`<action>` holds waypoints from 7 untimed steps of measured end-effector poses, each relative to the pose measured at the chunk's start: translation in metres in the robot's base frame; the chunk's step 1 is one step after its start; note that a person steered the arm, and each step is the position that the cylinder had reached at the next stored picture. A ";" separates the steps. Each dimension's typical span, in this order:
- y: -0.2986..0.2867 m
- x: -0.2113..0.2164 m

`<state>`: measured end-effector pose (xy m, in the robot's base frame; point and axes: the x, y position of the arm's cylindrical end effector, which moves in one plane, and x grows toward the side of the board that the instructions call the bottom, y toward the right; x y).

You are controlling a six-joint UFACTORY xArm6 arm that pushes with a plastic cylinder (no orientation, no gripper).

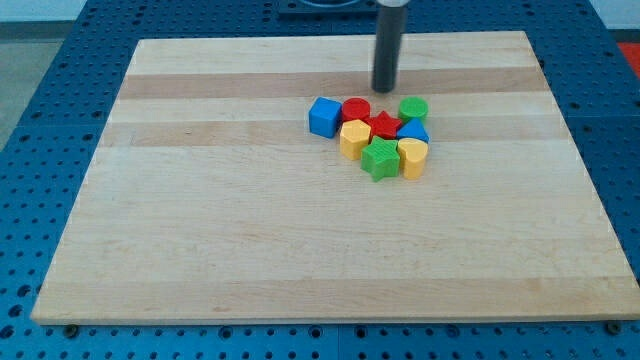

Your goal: Move your arm at blue cube

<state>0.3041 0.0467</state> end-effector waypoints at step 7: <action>-0.103 0.119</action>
<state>0.4227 -0.0562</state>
